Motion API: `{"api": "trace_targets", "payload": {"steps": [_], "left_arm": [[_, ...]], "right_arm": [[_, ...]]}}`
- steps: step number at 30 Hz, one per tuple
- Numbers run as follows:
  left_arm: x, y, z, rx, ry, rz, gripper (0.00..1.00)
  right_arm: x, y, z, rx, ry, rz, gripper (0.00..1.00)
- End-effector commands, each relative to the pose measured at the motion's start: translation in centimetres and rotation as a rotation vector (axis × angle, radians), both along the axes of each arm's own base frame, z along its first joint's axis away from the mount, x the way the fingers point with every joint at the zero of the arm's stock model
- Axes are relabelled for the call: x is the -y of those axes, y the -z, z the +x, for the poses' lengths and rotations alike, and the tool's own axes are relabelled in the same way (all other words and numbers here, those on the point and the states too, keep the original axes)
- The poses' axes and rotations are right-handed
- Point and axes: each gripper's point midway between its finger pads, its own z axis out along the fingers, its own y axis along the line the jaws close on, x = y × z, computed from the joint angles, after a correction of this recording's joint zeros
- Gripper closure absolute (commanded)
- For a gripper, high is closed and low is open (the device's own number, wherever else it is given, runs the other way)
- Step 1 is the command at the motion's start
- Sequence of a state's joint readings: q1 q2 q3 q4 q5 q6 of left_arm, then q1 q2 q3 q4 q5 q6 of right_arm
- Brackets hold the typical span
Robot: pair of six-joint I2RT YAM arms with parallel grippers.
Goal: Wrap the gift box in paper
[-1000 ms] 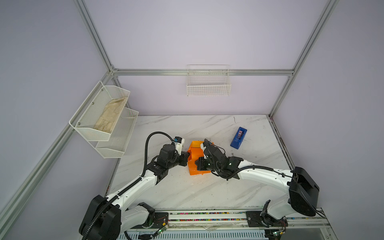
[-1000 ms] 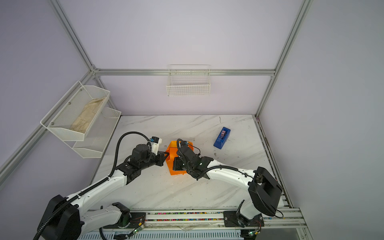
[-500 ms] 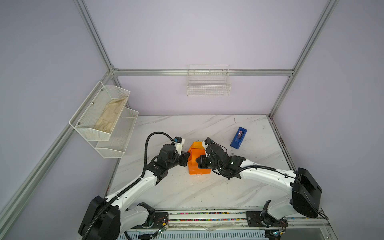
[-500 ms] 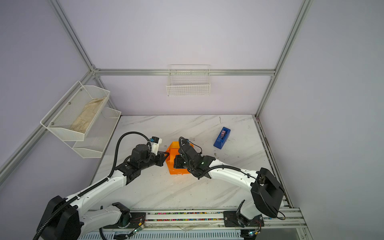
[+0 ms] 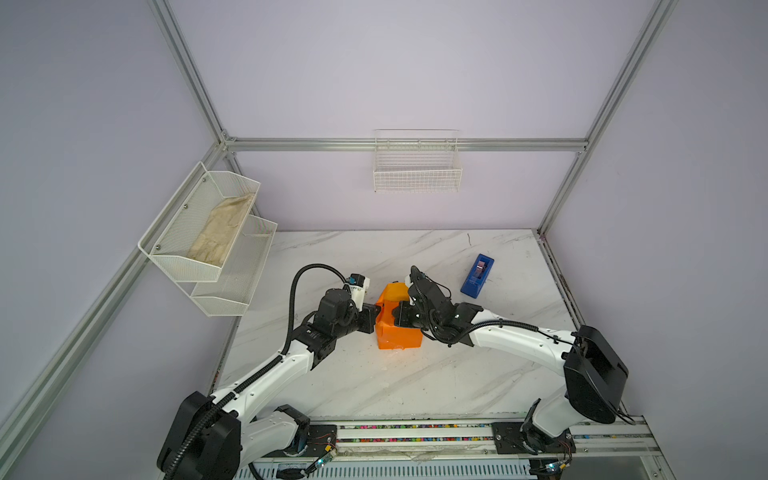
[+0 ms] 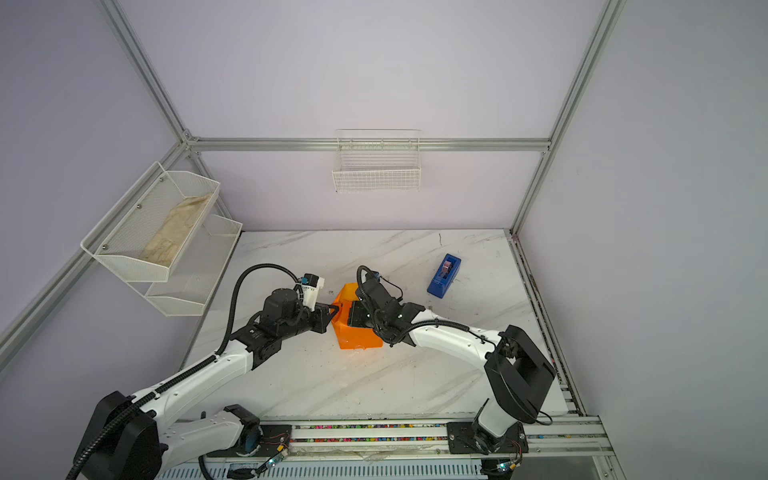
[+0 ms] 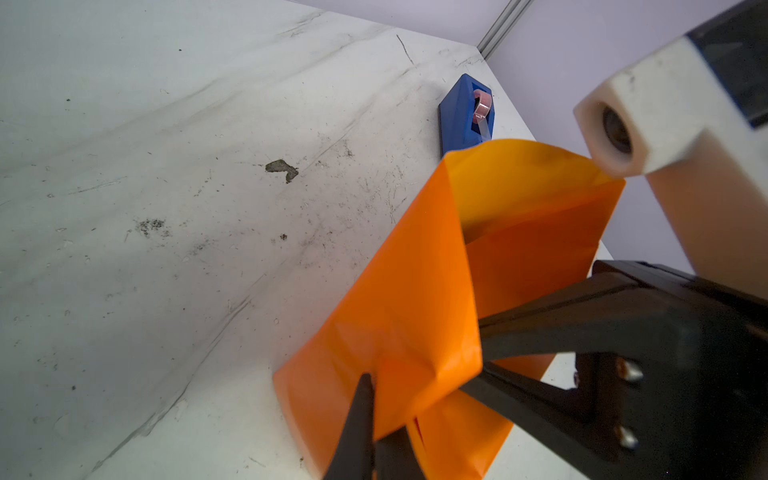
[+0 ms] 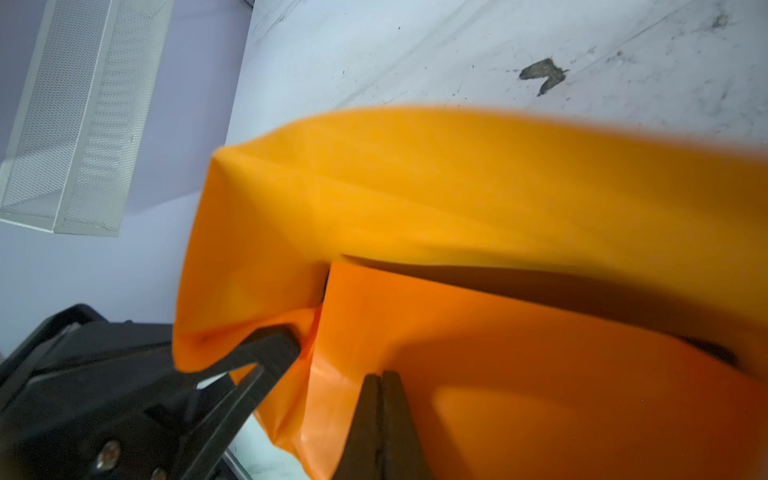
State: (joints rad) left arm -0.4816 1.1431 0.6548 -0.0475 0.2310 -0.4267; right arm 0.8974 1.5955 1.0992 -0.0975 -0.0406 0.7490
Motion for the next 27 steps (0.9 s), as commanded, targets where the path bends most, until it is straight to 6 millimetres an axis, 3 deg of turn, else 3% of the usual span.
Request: {"api": "trace_targets", "payload": {"steps": [1,4,8,10,13,16,20,27], "left_arm": [[0.9,-4.0,0.8,0.095,0.027,-0.062,0.96],[1.0,-5.0,0.7,0.105,0.023,-0.09,0.89],[-0.5,-7.3,0.9,0.137,-0.075,-0.125,0.56],[-2.3,-8.1,1.0,0.168,-0.173,-0.127,0.46],[-5.9,-6.9,1.1,0.122,-0.385,-0.112,0.48],[-7.4,-4.5,1.0,0.071,-0.46,-0.082,0.54],[-6.6,-0.9,1.1,-0.002,-0.441,-0.097,0.55],[-4.0,3.1,1.0,-0.079,-0.348,-0.179,0.55]], "right_arm": [[0.7,1.9,0.5,-0.032,0.017,-0.062,1.0],[0.8,2.5,0.7,-0.044,0.024,-0.071,1.0],[0.9,3.0,0.4,-0.056,0.019,-0.072,1.0],[1.1,3.1,0.3,-0.057,0.019,-0.072,1.0],[1.2,3.1,0.2,-0.06,0.018,-0.07,1.0],[1.2,3.1,0.1,-0.06,0.016,-0.069,1.0],[1.1,3.0,0.1,-0.061,0.014,-0.065,1.0],[1.2,3.1,0.1,-0.062,0.017,-0.065,1.0]]}}
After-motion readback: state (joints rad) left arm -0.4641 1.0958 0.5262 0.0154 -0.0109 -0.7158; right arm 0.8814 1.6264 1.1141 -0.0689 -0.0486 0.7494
